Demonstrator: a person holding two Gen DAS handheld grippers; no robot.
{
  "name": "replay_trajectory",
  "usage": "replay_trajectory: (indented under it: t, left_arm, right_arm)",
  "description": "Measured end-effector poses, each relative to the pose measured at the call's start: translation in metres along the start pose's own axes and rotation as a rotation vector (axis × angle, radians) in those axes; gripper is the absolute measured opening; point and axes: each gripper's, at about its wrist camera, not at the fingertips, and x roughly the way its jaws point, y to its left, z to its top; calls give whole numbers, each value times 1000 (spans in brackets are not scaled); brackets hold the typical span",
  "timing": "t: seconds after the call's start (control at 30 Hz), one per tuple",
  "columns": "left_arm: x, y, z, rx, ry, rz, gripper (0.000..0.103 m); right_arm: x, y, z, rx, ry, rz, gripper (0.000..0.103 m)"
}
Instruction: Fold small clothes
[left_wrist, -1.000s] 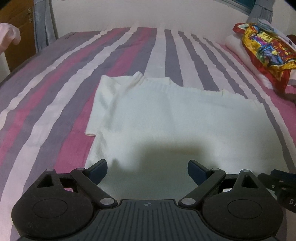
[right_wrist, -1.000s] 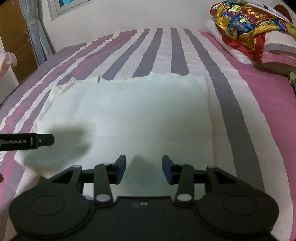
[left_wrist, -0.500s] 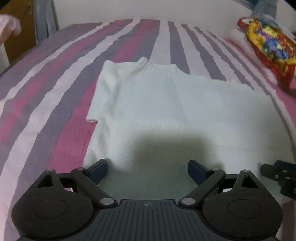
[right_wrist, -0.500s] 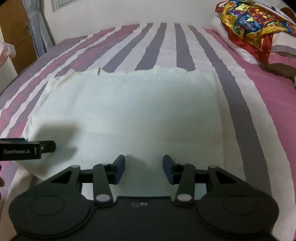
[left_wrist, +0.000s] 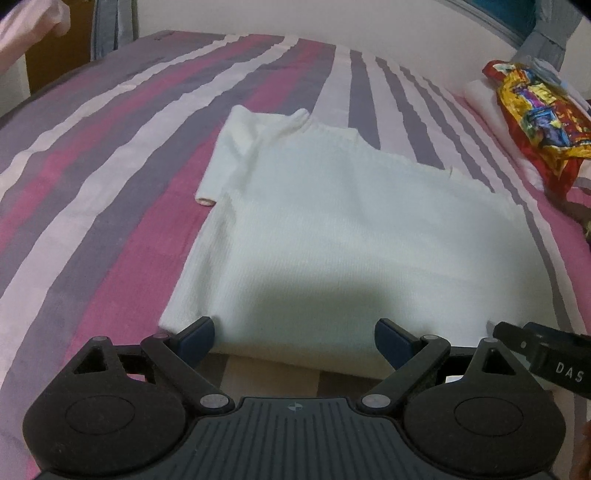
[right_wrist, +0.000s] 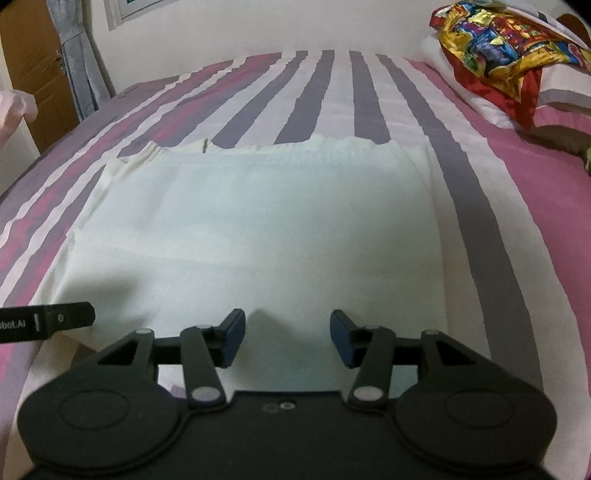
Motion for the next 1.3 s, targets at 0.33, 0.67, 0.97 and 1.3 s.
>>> replay_trajectory:
  t: [0.33,0.67,0.97,1.3]
  left_arm:
    - [-9,29,-18,-162,58,-52,93]
    - [0,61,-20,-411,64,-177,93]
    - [29,75,-18,-634,-8,-277,92]
    - [63,83,-8,-723,-29,-343,41]
  right_arm:
    - [-13,-6,-6,13,6,-3,52]
    - [-21,8,-9,0,3,38,52]
    - [-12,15,-5,-4,-8,51,52]
    - [11,16,5,-2,-15,33,52]
